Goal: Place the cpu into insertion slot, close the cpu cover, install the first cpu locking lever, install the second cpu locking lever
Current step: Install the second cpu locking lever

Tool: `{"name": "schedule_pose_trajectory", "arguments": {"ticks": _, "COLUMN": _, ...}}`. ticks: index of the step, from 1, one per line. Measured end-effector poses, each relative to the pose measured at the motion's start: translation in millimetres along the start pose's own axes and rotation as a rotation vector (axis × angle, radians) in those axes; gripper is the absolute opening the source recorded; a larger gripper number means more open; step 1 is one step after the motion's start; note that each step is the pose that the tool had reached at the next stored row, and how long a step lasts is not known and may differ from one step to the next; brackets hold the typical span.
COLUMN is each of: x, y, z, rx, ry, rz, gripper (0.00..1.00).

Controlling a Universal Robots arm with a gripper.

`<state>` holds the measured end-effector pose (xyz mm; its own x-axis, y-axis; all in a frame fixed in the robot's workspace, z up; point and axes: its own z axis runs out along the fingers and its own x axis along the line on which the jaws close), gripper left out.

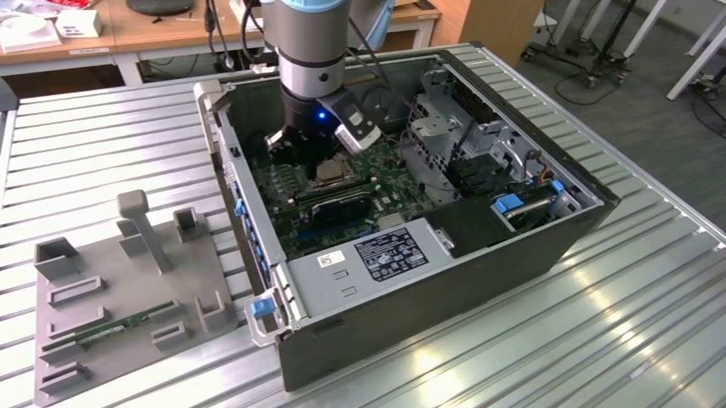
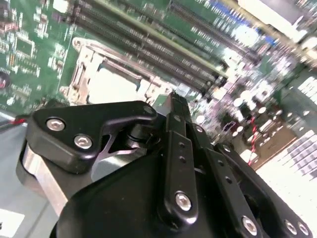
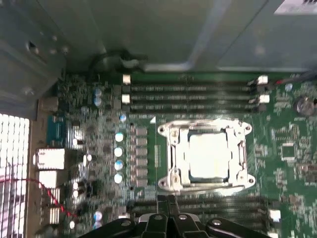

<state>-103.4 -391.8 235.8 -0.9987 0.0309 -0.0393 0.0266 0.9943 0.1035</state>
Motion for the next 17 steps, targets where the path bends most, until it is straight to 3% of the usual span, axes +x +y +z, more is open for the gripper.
{"name": "schedule_pose_trajectory", "arguments": {"ticks": 2, "x": -0.3, "y": 1.9, "z": 0.2, "rx": 0.0348, "ry": -0.0008, "rz": -0.001, "gripper": 0.11}}
{"name": "schedule_pose_trajectory", "arguments": {"ticks": 3, "x": -0.6, "y": 3.2, "z": 0.4, "rx": 0.0425, "ry": -0.0011, "rz": -0.002, "gripper": 0.11}}
{"name": "schedule_pose_trajectory", "arguments": {"ticks": 7, "x": -6.2, "y": 6.9, "z": 1.0, "rx": 0.0444, "ry": -0.0009, "rz": -0.002, "gripper": 0.11}}
{"name": "schedule_pose_trajectory", "arguments": {"ticks": 15, "x": -36.7, "y": 10.2, "z": 2.7, "rx": 0.0443, "ry": 0.0001, "rz": -0.002, "gripper": 0.11}}
{"name": "schedule_pose_trajectory", "arguments": {"ticks": 17, "x": -39.7, "y": 12.0, "z": 2.9, "rx": 0.0444, "ry": 0.0002, "rz": -0.002, "gripper": 0.11}}
